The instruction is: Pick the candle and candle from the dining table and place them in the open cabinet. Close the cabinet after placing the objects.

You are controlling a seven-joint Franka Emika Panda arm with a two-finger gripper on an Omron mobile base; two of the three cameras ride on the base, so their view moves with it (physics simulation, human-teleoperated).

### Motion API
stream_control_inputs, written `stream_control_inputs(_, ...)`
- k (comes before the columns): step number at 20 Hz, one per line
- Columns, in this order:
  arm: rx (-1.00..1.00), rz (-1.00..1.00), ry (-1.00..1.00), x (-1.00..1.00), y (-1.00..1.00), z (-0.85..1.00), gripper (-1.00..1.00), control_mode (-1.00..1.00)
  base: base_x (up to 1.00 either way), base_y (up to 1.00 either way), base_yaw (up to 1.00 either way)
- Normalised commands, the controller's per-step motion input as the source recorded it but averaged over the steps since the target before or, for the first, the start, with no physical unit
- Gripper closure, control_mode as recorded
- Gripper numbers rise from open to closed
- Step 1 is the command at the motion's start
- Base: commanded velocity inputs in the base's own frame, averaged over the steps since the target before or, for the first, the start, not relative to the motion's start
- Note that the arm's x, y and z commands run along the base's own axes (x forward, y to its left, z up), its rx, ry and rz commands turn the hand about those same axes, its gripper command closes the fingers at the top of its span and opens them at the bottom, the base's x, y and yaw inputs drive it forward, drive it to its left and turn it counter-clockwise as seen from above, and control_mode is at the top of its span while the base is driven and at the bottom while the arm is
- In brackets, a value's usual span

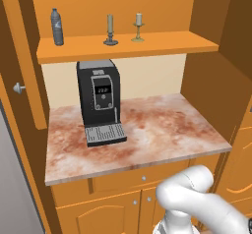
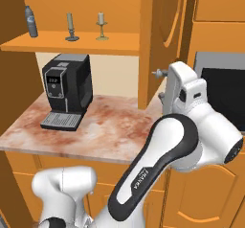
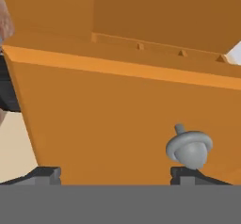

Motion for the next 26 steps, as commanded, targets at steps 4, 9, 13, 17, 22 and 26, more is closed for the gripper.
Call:
stream_control_inputs(4, -0.12, -0.11, 0.00, 0.10, 0.76, 0.06, -1.00, -1.00, 0.00, 0.00, 0.00)
stream_control_inputs(9, -0.10, -0.14, 0.00, 0.15, 0.76, 0.05, -1.00, -1.00, 0.00, 0.00, 0.00)
stream_control_inputs(13, -0.11, -0.16, 0.00, 0.20, 0.80, 0.04, -1.00, -1.00, 0.00, 0.00, 0.00)
stream_control_inputs(17, -0.11, -0.15, 0.00, 0.26, 0.78, 0.08, -1.00, -1.00, 0.00, 0.00, 0.00)
stream_control_inputs(22, -0.12, -0.10, 0.02, 0.41, 0.67, 0.20, -1.00, -1.00, 0.00, 0.00, 0.00)
stream_control_inputs(26, -0.11, -0.06, 0.05, 0.54, 0.52, 0.22, -1.00, -1.00, 0.00, 0.00, 0.00)
